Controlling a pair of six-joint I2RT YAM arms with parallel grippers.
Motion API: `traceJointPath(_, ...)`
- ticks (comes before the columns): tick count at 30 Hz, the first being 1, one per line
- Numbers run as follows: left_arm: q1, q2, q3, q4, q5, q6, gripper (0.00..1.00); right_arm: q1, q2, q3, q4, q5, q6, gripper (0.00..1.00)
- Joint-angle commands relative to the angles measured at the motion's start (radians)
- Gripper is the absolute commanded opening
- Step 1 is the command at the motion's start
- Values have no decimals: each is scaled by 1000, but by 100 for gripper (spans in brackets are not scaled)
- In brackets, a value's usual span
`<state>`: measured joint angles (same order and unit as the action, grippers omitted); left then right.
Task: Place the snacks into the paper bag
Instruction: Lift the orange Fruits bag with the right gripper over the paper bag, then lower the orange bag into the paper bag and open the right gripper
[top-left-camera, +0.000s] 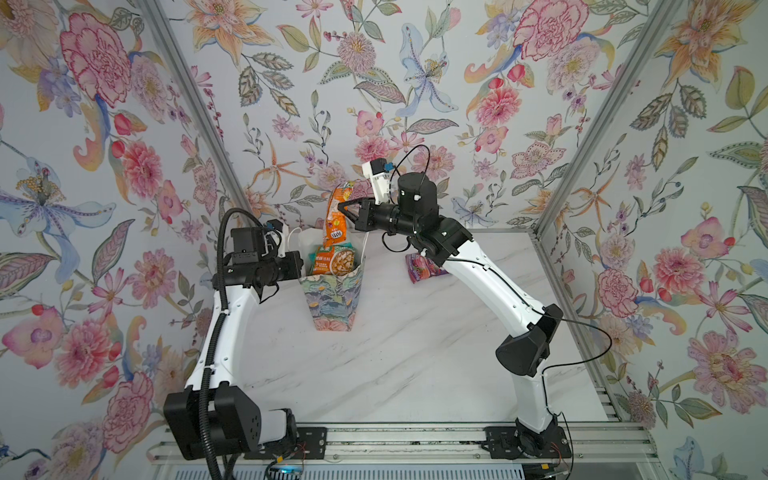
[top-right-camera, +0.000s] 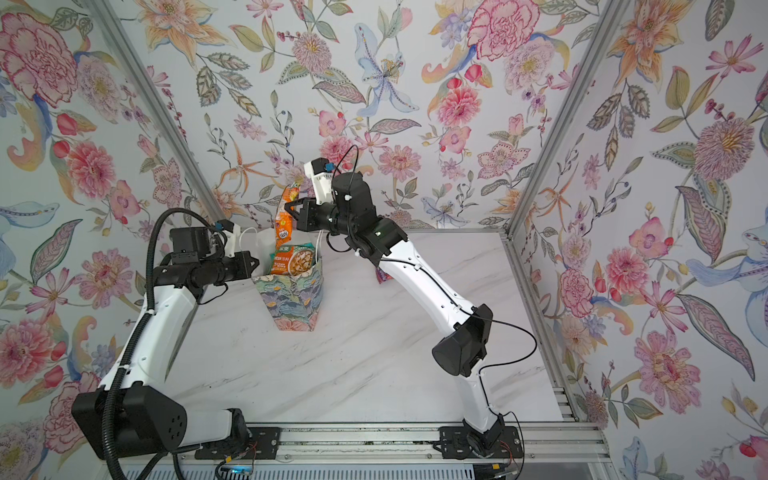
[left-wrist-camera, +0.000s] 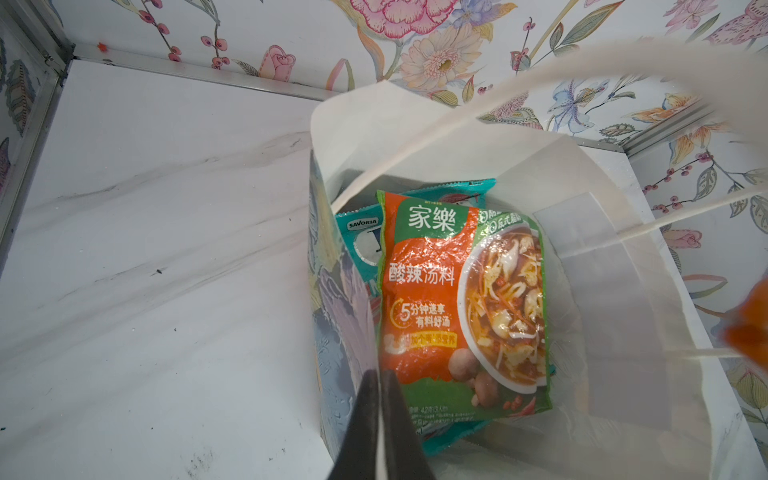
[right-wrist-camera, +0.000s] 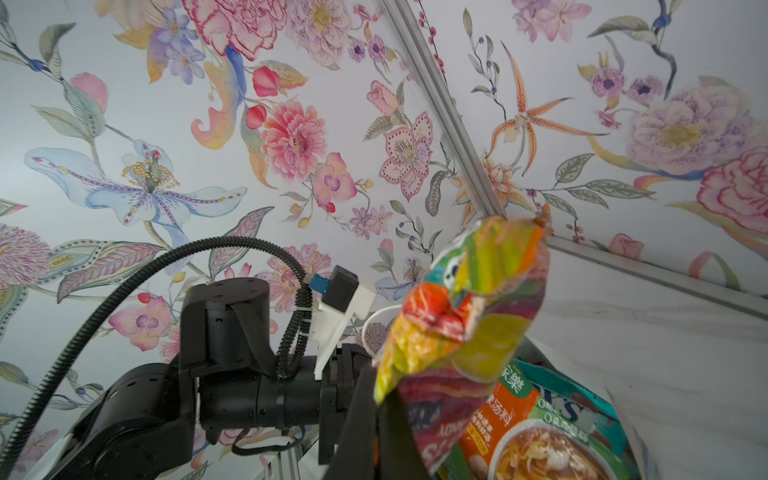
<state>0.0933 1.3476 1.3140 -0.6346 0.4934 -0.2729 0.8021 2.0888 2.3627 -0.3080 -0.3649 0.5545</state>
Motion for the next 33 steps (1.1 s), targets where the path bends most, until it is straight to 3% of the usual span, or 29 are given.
traceJointPath(1, -6, -14, 4, -27, 17, 9, 3, 1, 35, 61, 3, -39, 20, 0)
traceJointPath(10, -6, -11, 11, -34, 11, 14, 4, 4, 167, 173, -4, -153, 99, 0)
traceJointPath(22, -6, 2, 18, -30, 16, 12, 3, 2, 97, -20, 4, -188, 109, 1)
traceJointPath(26, -6, -1, 18, -31, 14, 13, 3, 3, 65, -79, 4, -158, 107, 33)
traceJointPath(27, -6, -3, 18, -33, 12, 14, 3, 2, 51, -101, 4, -141, 99, 37)
traceJointPath(33, -6, -8, 12, -37, 8, 19, 3, -33, -57, -219, 11, -47, 74, 44)
